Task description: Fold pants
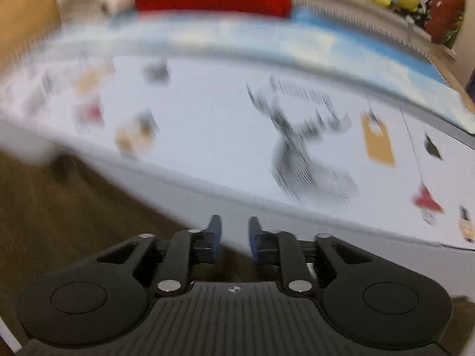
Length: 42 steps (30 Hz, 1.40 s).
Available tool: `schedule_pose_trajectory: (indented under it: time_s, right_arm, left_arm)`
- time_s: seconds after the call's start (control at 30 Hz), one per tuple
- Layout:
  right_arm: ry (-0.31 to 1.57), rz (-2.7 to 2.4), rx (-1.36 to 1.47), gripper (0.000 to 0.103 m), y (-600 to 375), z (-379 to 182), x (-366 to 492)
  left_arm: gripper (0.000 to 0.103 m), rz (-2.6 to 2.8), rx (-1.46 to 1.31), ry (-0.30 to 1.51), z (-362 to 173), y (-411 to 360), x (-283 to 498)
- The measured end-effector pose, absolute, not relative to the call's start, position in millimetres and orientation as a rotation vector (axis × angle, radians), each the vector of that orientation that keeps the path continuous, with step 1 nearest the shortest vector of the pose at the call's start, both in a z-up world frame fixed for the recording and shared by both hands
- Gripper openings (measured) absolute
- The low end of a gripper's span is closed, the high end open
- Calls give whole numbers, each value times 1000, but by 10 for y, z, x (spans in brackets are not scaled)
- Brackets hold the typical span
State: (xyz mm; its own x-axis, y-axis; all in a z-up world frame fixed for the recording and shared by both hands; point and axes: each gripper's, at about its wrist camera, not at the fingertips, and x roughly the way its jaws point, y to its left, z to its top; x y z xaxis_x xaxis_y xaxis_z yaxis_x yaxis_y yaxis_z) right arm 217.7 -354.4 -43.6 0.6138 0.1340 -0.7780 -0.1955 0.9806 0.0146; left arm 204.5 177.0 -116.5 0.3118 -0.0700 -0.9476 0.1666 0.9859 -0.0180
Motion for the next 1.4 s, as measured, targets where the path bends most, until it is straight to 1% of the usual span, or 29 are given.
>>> schedule_pose_trajectory:
  time_s: [0.03, 0.17, 0.33, 0.43, 0.53, 0.57, 0.6, 0.63, 0.7, 0.77, 0.9, 0.97, 1.1, 1.17, 1.2, 1.23, 1.27, 1.33, 1.4]
  right_arm:
    - [859, 234, -41, 33, -3433, -388, 2189]
    - [817, 458, -90, 36, -2691, -405, 2254]
    - [870, 592, -197, 38, -1911, -667, 2395]
    - [903, 617, -235, 41, -1639, -818, 2484]
    - [925, 621, -256, 40, -1470, -913, 2571]
    - [938, 616, -263, 39, -1433, -945, 2618]
    - [945, 618, -256, 16, -1430, -958, 2662]
    - [946, 626, -233, 6, -1432, -950, 2709]
    - [892, 607, -205, 5, -1455, -863, 2776]
    - [878, 586, -168, 5, -1468, -801, 2846]
    - [937, 545, -215, 5, -1410, -1018, 2933]
    - [949, 526, -218, 5, -1377, -1078, 2970]
    - [948, 513, -219, 7, -1356, -1110, 3012]
    - [941, 513, -219, 10, -1380, -1120, 3020]
    - [939, 512, -220, 14, -1388, -1122, 3020]
    - [936, 505, -221, 20, -1400, -1123, 3017]
    - [934, 498, -221, 24, -1406, -1117, 3022]
    - [934, 470, -223, 40, -1430, -1092, 3014]
    - [933, 429, -219, 44, -1466, -1009, 2994]
  left_arm:
    - [74, -155, 90, 1245, -1164, 1771, 2047]
    - [74, -153, 110, 1245, -1192, 1725, 2074]
    - [74, -154, 112, 1247, -1205, 1712, 2086]
    - [74, -157, 119, 1248, -1208, 1698, 2092]
    - [74, -168, 124, 1250, -1215, 1704, 2106]
    - [74, -170, 122, 1251, -1217, 1698, 2112]
    - [74, -174, 121, 1251, -1216, 1702, 2115]
    - [74, -180, 119, 1250, -1213, 1711, 2119]
    - [74, -188, 112, 1244, -1201, 1730, 2122]
    - [73, -197, 107, 1235, -1186, 1756, 2128]
    - [69, -200, 76, 1211, -1121, 1840, 2129]
    - [68, -196, 33, 1173, -1042, 1911, 2144]
    - [66, -185, -28, 1108, -937, 2060, 2175]
    - [63, -173, -25, 1134, -1003, 2101, 2205]
    - [58, -161, -12, 1166, -1068, 2123, 2232]
    - [56, -153, 1, 1189, -1127, 2138, 2235]
    - [56, -159, 4, 1184, -1125, 2140, 2228]
    - [56, -164, -5, 1177, -1104, 2160, 2211]
    - [56, -165, -20, 1169, -1075, 2182, 2191]
